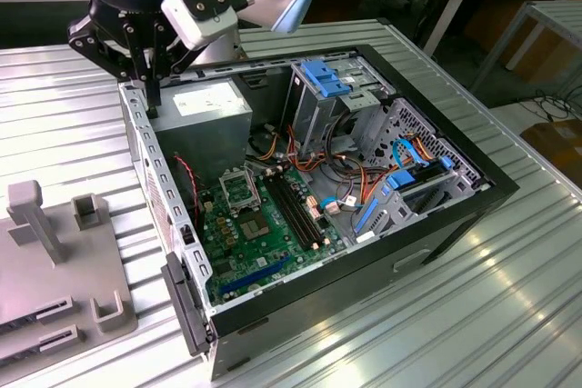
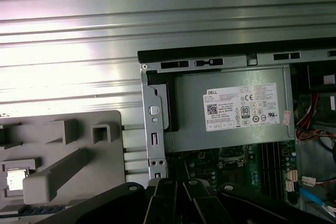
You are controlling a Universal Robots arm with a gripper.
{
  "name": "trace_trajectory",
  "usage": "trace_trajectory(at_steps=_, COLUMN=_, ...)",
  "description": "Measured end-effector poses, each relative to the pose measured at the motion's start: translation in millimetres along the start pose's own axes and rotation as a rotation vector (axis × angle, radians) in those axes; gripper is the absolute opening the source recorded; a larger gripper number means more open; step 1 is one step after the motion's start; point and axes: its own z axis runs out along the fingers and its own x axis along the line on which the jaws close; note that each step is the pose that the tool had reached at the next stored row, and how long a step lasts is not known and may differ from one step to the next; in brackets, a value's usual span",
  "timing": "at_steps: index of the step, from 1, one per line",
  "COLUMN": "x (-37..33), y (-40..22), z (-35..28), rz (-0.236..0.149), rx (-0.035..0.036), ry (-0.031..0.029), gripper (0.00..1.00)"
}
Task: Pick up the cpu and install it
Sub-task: 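Reach for the cpu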
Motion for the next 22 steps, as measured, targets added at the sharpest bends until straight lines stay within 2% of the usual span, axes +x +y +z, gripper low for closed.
trace_trajectory(at_steps=22, x=12.5, y=-1.0, z=0.5, rz=0.000, rx=0.0001, ry=0.0009, gripper=0.11)
